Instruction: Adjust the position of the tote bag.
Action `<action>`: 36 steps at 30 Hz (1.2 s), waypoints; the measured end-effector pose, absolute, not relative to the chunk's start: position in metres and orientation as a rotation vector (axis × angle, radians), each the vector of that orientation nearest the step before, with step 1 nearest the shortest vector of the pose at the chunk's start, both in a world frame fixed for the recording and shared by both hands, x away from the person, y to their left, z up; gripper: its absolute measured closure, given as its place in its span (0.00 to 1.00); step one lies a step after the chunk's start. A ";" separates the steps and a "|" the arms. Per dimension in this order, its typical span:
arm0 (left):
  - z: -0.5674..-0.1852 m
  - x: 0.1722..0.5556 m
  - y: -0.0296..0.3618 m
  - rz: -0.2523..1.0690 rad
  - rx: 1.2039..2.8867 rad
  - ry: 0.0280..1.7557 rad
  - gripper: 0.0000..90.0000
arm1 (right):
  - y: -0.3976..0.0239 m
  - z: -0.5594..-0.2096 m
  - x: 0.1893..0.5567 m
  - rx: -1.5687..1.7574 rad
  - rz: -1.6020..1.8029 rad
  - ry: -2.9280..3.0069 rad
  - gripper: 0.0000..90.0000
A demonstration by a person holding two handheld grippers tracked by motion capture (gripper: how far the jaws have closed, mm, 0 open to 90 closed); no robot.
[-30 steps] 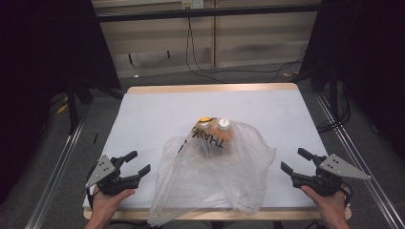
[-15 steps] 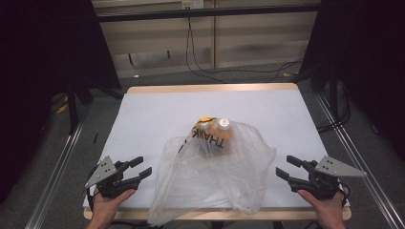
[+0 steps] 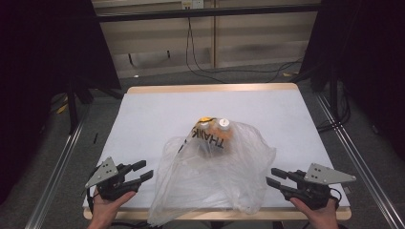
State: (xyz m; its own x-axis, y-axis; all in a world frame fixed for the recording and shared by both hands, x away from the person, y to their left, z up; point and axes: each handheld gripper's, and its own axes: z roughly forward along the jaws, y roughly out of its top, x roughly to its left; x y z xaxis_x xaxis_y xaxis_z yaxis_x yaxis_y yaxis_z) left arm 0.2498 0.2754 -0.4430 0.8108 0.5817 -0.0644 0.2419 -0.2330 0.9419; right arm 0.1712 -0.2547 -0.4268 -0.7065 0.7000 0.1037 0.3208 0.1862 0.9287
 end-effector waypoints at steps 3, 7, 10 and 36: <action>-0.442 0.248 0.274 0.334 1.825 0.618 0.59 | -0.249 -0.425 0.167 0.937 1.554 2.154 0.75; -0.438 0.242 0.271 0.326 1.826 0.596 0.60 | -0.236 -0.425 0.158 0.898 1.548 2.221 0.77; -0.436 0.237 0.269 0.314 1.823 0.595 0.60 | -0.227 -0.426 0.158 0.874 1.540 2.261 0.78; -0.421 0.206 0.270 0.301 1.760 0.562 0.60 | -0.185 -0.420 0.159 0.795 1.469 2.428 0.79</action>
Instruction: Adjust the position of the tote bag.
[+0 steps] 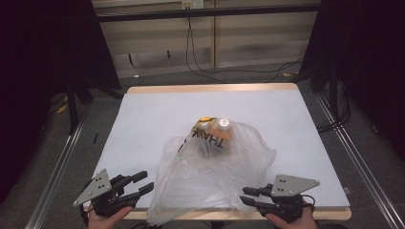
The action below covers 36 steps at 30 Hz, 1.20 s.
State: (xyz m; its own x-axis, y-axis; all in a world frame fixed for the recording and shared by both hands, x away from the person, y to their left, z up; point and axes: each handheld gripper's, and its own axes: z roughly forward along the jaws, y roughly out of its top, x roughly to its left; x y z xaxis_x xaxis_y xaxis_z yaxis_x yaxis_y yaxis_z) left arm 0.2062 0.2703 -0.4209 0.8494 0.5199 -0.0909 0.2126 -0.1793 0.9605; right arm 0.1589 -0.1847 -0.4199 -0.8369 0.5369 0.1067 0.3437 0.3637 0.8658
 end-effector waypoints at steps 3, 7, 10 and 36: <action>-0.419 0.201 0.268 0.285 1.764 0.545 0.60 | -0.176 -0.434 0.164 0.797 1.391 2.502 0.77; -0.418 0.198 0.266 0.265 1.766 0.537 0.60 | -0.171 -0.454 0.173 0.827 1.285 2.571 0.72; -0.417 0.196 0.265 0.250 1.756 0.530 0.57 | -0.171 -0.462 0.178 0.845 1.236 2.600 0.67; -0.437 0.199 0.236 0.159 1.937 0.430 0.39 | -0.166 -0.468 0.185 0.847 1.199 2.601 0.97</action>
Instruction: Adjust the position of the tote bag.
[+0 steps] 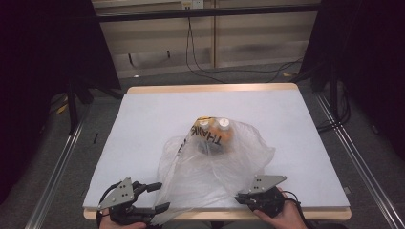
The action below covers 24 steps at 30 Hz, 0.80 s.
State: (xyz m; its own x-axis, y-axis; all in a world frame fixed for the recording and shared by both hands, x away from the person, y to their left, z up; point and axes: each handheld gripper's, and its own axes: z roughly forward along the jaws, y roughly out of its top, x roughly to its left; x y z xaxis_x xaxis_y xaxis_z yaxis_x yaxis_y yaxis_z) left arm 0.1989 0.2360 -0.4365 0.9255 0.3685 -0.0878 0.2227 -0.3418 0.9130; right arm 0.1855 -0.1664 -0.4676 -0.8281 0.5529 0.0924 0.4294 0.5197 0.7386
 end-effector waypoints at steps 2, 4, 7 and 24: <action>-0.438 0.199 0.235 0.165 1.953 0.441 0.39 | -0.168 -0.466 0.185 0.844 1.223 2.592 0.97; -0.445 0.201 0.233 0.136 1.971 0.426 0.39 | -0.171 -0.463 0.186 0.838 1.268 2.581 0.98; -0.447 0.206 0.232 0.124 1.993 0.453 0.55 | -0.175 -0.459 0.187 0.840 1.319 2.558 0.98; -0.430 0.209 0.258 0.169 1.857 0.528 0.96 | -0.187 -0.432 0.191 0.787 1.545 2.437 0.99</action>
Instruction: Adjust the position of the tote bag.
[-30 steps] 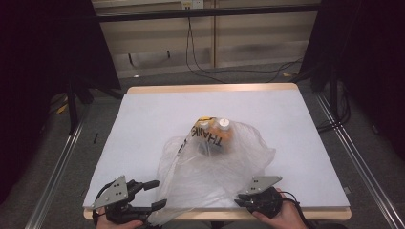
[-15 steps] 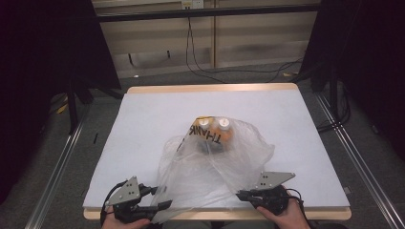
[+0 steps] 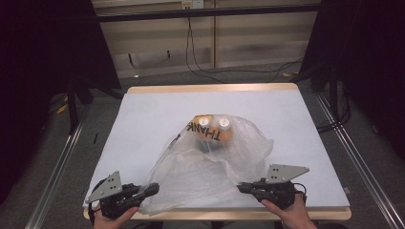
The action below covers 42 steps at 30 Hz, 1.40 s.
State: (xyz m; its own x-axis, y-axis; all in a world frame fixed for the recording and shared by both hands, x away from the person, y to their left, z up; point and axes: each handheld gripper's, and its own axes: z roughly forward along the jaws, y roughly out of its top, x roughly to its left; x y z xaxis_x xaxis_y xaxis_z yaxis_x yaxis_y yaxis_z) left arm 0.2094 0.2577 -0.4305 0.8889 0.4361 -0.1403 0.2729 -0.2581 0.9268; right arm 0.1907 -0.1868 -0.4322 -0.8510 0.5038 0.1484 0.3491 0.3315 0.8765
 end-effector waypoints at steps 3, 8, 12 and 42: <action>-0.427 0.210 0.259 0.182 1.853 0.520 0.96 | -0.188 -0.429 0.191 0.770 1.562 2.426 0.99; -0.419 0.214 0.261 0.195 1.825 0.529 0.98 | -0.192 -0.418 0.194 0.755 1.603 2.393 0.99; -0.414 0.218 0.262 0.210 1.815 0.531 0.99 | -0.198 -0.407 0.196 0.752 1.633 2.351 0.99; -0.368 0.252 0.260 0.301 1.754 0.511 1.00 | -0.213 -0.335 0.226 0.640 1.780 2.109 0.99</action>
